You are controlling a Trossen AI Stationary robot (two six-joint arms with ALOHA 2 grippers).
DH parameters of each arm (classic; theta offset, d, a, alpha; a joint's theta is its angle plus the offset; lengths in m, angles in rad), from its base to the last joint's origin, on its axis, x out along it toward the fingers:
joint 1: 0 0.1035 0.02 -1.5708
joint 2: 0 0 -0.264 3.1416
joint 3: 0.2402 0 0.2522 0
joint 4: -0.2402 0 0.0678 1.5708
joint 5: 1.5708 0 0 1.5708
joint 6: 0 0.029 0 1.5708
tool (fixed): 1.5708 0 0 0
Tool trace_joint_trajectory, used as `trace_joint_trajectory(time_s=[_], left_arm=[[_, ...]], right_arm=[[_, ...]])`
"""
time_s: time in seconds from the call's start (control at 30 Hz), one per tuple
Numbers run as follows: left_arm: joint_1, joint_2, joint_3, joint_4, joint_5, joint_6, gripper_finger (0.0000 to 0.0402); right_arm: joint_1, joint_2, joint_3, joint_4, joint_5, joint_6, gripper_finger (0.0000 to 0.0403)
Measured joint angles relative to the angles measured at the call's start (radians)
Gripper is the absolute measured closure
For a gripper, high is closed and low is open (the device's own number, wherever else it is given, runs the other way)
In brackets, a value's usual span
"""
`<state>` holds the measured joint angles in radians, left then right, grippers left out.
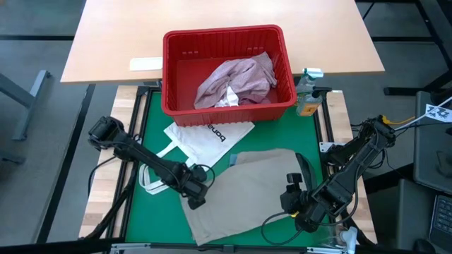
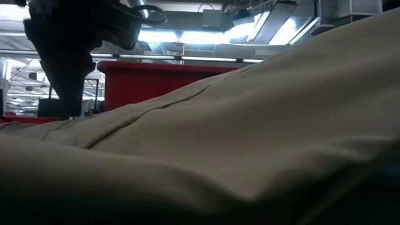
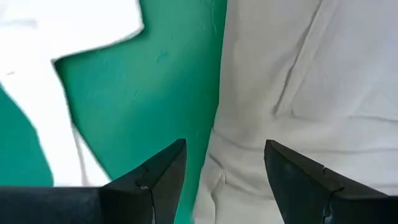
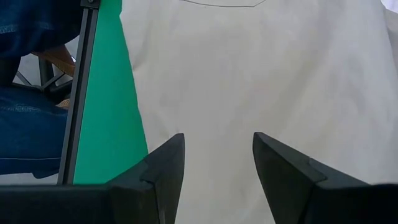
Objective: Fold laundry
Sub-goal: Fold the gray shorts
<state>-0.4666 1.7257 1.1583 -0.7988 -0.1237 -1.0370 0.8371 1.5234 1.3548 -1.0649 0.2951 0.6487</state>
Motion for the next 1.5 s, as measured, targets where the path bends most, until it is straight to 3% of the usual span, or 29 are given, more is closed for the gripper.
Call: trace_joint_trajectory(time_s=[0.23, 0.53, 0.73, 0.87, 1.03, 1.3, 1.5], left_arm=[[-0.013, 0.003, -0.085, 0.117, -0.029, -0.007, 0.0192], [-0.026, 0.0, -0.259, 0.43, -0.006, -0.016, 0.0192], [-0.026, -0.002, -0.296, 0.449, 0.004, -0.102, 0.0196], [-0.026, 0.0, -0.281, 0.436, 0.01, -0.106, 0.0223], [-0.023, -0.014, -0.236, 0.349, 0.047, -0.107, 0.0273], [-0.004, -0.072, -0.094, -0.13, 0.041, -0.125, 0.035], [0.018, -0.071, -0.053, -0.355, 0.033, -0.087, 0.038]], right_arm=[[0.0, 0.0, 0.0, 0.0, 0.0, 0.0, 0.0212], [0.0, 0.0, 0.0, 0.0, 0.0, 0.0, 0.0212], [0.0, 0.0, 0.0, 0.0, 0.0, 0.0, 0.0212], [0.0, 0.0, 0.0, 0.001, 0.0, 0.0, 0.0212], [0.0, 0.0, 0.0, 0.003, 0.001, 0.0, 0.0212], [0.0, 0.0, 0.0, 0.026, 0.025, 0.0, 0.0212], [0.0, 0.0, 0.0, 0.025, 0.08, -0.003, 0.0212]])
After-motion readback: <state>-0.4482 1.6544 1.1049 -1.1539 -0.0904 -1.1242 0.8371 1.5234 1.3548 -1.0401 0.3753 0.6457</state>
